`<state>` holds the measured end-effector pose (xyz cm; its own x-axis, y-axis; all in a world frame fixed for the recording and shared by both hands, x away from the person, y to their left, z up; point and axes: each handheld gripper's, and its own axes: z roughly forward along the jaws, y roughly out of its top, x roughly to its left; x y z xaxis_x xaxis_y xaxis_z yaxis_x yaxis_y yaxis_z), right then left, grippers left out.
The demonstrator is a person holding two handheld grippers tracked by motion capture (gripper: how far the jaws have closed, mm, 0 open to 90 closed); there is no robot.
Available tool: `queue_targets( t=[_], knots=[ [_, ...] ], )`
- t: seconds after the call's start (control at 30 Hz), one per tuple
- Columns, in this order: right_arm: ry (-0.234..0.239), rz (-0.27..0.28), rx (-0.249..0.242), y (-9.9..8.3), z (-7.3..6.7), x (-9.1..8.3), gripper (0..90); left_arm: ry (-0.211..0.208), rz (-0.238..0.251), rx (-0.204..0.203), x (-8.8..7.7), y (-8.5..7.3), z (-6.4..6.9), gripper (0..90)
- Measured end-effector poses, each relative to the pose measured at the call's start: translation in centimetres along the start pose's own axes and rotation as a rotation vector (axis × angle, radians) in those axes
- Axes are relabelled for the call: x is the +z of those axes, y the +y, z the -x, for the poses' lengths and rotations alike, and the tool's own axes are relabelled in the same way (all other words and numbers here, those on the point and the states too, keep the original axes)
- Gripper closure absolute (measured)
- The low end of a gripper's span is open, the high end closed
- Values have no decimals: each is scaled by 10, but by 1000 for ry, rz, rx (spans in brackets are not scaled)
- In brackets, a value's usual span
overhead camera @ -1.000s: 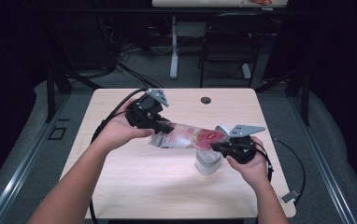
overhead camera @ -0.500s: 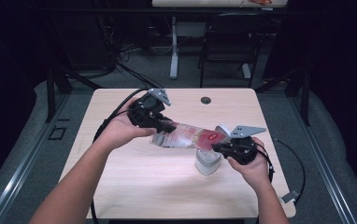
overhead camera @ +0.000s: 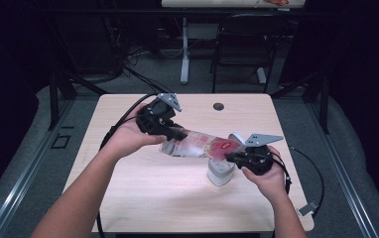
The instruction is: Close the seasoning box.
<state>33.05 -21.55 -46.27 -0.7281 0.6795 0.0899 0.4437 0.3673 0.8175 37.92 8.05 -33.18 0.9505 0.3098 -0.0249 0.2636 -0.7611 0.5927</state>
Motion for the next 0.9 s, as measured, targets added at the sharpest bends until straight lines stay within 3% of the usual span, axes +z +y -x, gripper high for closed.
queue_targets(
  t=[0.9],
  knots=[
    [-3, -1, 2, -1, -1, 0, 843, 0, -2, 7, 0, 3, 0, 741]
  ],
)
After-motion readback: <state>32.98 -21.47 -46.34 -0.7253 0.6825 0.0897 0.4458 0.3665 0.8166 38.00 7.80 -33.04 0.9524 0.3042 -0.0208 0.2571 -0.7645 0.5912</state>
